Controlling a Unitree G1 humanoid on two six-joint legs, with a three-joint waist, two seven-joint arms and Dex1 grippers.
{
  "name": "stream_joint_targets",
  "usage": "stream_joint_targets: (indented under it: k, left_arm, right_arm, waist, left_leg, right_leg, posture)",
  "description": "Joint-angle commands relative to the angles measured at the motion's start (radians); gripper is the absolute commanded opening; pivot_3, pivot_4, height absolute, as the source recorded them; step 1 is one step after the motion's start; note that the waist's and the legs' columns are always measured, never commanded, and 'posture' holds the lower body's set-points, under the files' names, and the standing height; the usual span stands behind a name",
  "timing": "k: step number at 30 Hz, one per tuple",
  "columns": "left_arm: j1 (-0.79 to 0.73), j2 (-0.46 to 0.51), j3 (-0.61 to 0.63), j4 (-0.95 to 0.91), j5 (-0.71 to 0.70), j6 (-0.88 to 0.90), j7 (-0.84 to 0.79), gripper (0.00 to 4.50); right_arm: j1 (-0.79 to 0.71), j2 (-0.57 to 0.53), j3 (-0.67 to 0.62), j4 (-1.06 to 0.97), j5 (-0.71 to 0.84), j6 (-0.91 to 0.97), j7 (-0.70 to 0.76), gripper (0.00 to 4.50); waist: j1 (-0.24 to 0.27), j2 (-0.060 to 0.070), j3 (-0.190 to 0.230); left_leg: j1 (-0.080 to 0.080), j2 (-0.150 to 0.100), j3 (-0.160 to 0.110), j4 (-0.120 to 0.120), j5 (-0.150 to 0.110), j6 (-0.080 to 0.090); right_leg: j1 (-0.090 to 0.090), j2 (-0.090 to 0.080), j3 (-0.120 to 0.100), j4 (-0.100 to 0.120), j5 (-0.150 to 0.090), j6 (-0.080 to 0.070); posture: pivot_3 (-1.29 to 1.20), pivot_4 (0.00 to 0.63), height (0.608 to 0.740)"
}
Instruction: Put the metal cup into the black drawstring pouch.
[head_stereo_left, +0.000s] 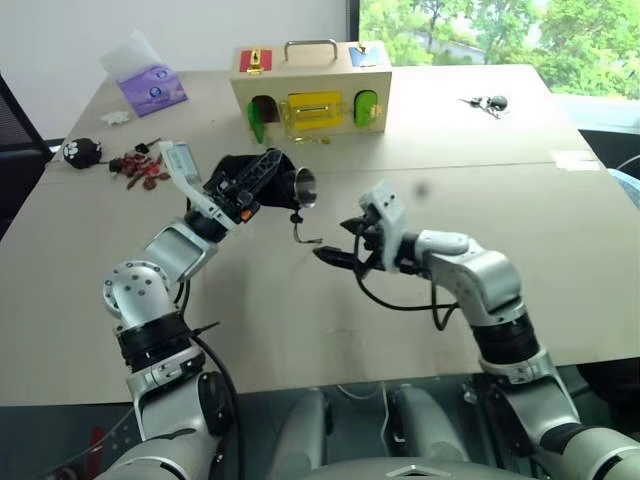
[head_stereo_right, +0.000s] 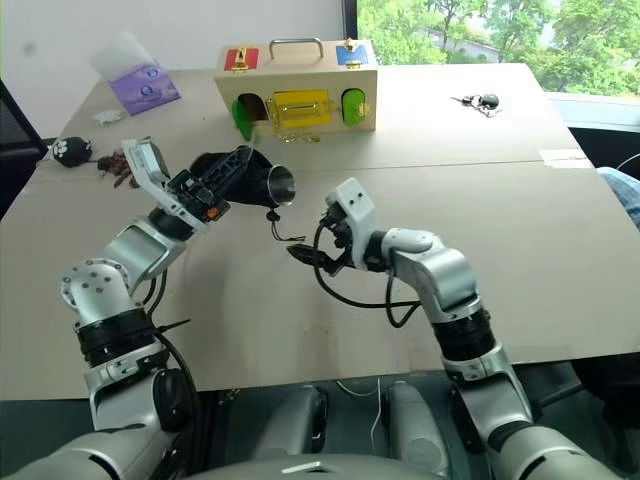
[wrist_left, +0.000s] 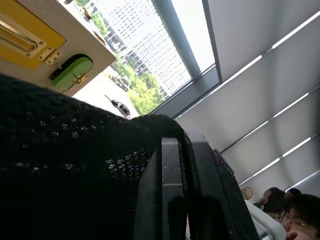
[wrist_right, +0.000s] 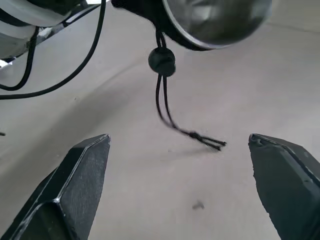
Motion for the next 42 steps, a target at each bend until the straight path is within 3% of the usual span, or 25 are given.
stream_joint_targets:
  k: [1,7,10,13,17,18,23,28,31,34,35,42]
  left_arm:
    - [-0.019,0.016,0.002,-0.031,-0.051,-0.016,0.024,0.0]
    - [-0.027,0.033,0.012,-0.062,-0.115,-0.014,0.092,0.0]
    - [-0.013,0.043,0.017,-0.088,-0.148,-0.019,0.126,0.0]
    - [0.007,0.055,0.023,-0.119,-0.185,-0.026,0.161,0.0]
    - [0.042,0.07,0.032,-0.148,-0.234,-0.045,0.203,0.0]
    - [0.055,0.072,0.033,-0.156,-0.243,-0.052,0.212,0.0]
    - [0.104,0.049,0.04,-0.19,-0.287,-0.119,0.261,0.0]
    - [0.193,-0.039,0.072,-0.207,-0.32,-0.234,0.293,0.0]
    - [0.263,-0.116,0.057,-0.241,-0.337,-0.286,0.31,0.79]
    - [0.314,-0.123,0.018,-0.253,-0.3,-0.311,0.279,2.26]
    - [0.326,-0.107,-0.002,-0.259,-0.276,-0.31,0.25,2.55]
    - [0.307,0.008,-0.181,-0.319,-0.023,-0.381,0.088,2.55]
  right_arm:
    - [-0.056,0.056,0.012,0.086,-0.015,-0.123,-0.02,4.48]
    - [-0.155,0.135,0.046,0.346,-0.031,-0.286,0.049,4.48]
    - [-0.217,0.18,0.038,0.491,-0.056,-0.375,0.045,3.76]
    - [-0.242,0.195,0.028,0.55,-0.057,-0.426,0.04,2.39]
    - [-0.223,0.168,0.022,0.51,-0.061,-0.438,0.039,0.37]
    - [-0.209,0.149,0.025,0.479,-0.068,-0.433,0.038,0.03]
    - [-0.146,-0.018,0.034,0.213,-0.117,-0.348,0.038,0.03]
    - [-0.259,-0.287,0.027,0.071,-0.262,-0.309,0.031,0.03]
    - [-0.406,-0.347,0.01,0.088,-0.269,-0.327,0.048,0.0]
    - [-0.511,-0.353,0.012,0.099,-0.271,-0.346,0.064,0.0]
    - [-0.534,-0.356,0.017,0.097,-0.279,-0.356,0.073,0.0]
    - [-0.588,-0.409,0.05,0.07,-0.336,-0.428,0.132,0.0]
  waist:
    - [0.001,0.0,0.0]
    - [0.002,0.0,0.0]
    - [0.001,0.0,0.0]
    - [0.002,0.0,0.0]
    - [0.002,0.0,0.0]
    - [0.002,0.0,0.0]
    - [0.01,0.0,0.0]
    - [0.012,0.0,0.0]
    - [0.001,0.0,0.0]
    - [0.001,0.0,0.0]
    - [0.001,0.0,0.0]
    - [0.02,0.0,0.0]
  left_leg:
    - [0.0,0.0,0.0,0.0,0.0,0.0]
    - [0.0,0.0,0.0,0.001,0.0,0.0]
    - [0.0,0.0,0.0,0.001,0.0,0.0]
    - [-0.001,0.0,-0.001,0.001,0.0,0.0]
    - [-0.001,0.0,-0.001,0.001,0.0,0.0]
    - [-0.001,0.0,-0.001,0.001,0.0,0.0]
    - [-0.001,0.0,-0.002,0.001,0.0,0.0]
    - [-0.001,-0.001,-0.001,0.002,0.0,0.0]
    - [-0.001,-0.001,0.001,0.002,0.0,0.0]
    - [0.0,0.001,0.002,0.001,0.0,0.0]
    - [0.0,0.001,0.003,0.001,0.0,0.0]
    - [-0.002,-0.001,0.005,0.002,0.0,0.001]
  right_leg:
    - [0.0,0.0,0.0,0.0,0.0,0.0]
    - [0.0,0.0,-0.001,0.0,0.0,0.0]
    - [0.0,0.0,-0.001,0.0,0.0,0.0]
    - [0.0,0.0,-0.001,0.0,0.0,0.0]
    - [0.0,-0.001,-0.001,0.0,0.0,0.0]
    - [0.0,-0.001,-0.001,0.0,0.0,0.0]
    - [0.0,-0.002,-0.001,-0.001,0.0,0.0]
    - [0.0,-0.004,-0.001,0.0,0.0,0.0]
    - [0.0,-0.001,0.0,0.0,0.0,0.0]
    - [0.0,0.0,0.0,0.0,0.0,-0.001]
    - [0.0,0.001,-0.001,0.0,0.0,-0.001]
    - [0.001,-0.001,-0.001,-0.002,0.0,-0.001]
  posture:
    - [0.0,0.15,0.74]
    - [0.0,0.15,0.74]
    - [0.0,0.15,0.74]
    - [0.0,0.15,0.74]
    - [0.0,0.15,0.74]
    - [0.0,0.15,0.74]
    - [0.0,0.15,0.74]
    - [0.0,0.15,0.74]
    - [0.0,0.15,0.74]
    - [0.0,0.15,0.74]
    - [0.0,0.15,0.74]
    - [0.0,0.15,0.74]
